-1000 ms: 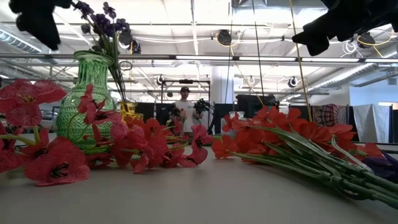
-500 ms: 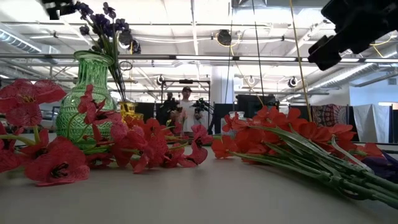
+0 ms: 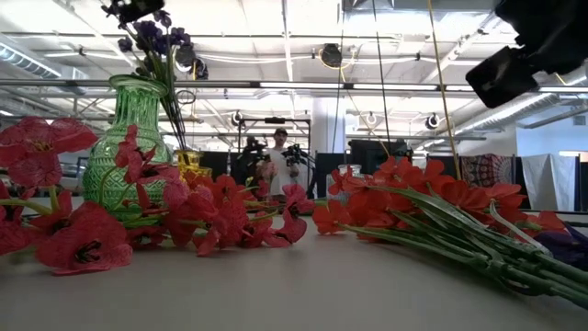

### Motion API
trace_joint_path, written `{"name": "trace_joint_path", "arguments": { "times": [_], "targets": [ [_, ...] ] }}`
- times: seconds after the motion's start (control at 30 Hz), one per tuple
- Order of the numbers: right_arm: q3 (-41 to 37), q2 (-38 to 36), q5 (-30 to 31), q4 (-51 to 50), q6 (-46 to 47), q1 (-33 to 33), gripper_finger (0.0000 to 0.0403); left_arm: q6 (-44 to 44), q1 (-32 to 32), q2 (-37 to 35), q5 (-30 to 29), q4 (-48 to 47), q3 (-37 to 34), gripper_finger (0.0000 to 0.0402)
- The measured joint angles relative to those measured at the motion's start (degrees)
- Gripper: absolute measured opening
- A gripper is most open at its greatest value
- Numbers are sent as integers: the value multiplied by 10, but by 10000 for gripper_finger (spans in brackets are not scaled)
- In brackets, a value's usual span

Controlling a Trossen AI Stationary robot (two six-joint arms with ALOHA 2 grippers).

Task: Sort flowers into vase by color
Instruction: Put the bottom violet flowers into the yellow vase

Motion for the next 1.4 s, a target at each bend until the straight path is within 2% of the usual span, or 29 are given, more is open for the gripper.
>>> {"name": "trace_joint_path", "arguments": {
  "times": [0.23, 0.47, 0.87, 1.07, 1.4],
  "targets": [
    [0, 49, 0, 4, 13, 58, 183, 70, -30, 36, -53, 141, 0, 196],
    [0, 103, 3, 18, 61, 118, 183, 121, -48, 53, -85, 215, 0, 196],
    [0, 230, 16, 65, 128, 221, 183, 131, -51, 77, -86, 238, 0, 196],
    [0, 288, 18, 118, 158, 256, 183, 131, -51, 81, -86, 238, 0, 196],
    [0, 355, 18, 139, 232, 309, 183, 128, -51, 81, -99, 237, 0, 196]
  ]
}}
